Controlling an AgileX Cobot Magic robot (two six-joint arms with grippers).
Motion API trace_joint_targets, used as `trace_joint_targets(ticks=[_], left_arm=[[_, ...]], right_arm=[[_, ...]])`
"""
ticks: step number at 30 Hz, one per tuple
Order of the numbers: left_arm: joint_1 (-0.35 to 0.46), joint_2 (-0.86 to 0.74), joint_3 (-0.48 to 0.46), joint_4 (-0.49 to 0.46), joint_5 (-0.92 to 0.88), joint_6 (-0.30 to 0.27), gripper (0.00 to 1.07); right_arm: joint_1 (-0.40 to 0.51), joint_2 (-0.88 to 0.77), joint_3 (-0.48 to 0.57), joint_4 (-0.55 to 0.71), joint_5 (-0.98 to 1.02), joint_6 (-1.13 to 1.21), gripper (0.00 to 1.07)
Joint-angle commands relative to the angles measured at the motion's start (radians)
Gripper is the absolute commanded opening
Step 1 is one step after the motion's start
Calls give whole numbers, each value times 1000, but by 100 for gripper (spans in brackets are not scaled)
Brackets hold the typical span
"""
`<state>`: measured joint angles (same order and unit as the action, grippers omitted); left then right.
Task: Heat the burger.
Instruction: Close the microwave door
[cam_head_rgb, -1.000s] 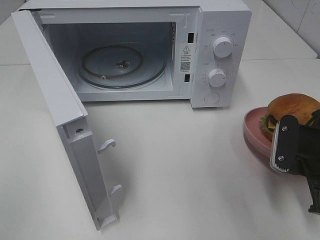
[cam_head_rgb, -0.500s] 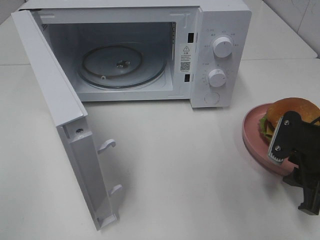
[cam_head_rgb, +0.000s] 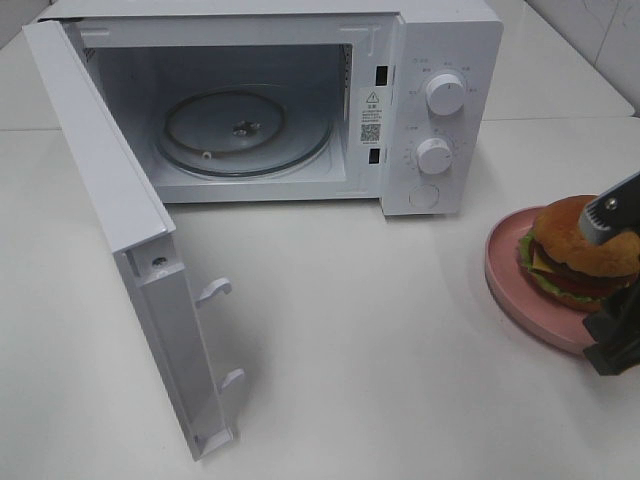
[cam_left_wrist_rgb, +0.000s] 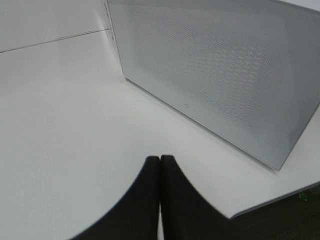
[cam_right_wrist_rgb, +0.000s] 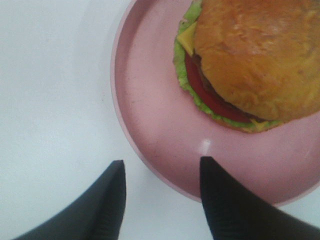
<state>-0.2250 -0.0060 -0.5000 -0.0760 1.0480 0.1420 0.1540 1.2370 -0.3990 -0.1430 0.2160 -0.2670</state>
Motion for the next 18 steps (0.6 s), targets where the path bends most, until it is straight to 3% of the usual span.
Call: trace_joint_targets(ticks=[1, 3, 9, 18], left_arm=[[3, -19, 4, -9, -14, -2, 0], [3, -19, 4, -9, -14, -2, 0], [3, -19, 4, -9, -14, -2, 0], [3, -19, 4, -9, -14, -2, 0]], right_arm=[[-2, -60, -39, 72, 100, 217, 50], [-2, -67, -53, 80, 138, 267, 52], [-2, -135, -201, 118, 564, 387, 67], [-2, -400, -192, 186, 764, 325, 68]])
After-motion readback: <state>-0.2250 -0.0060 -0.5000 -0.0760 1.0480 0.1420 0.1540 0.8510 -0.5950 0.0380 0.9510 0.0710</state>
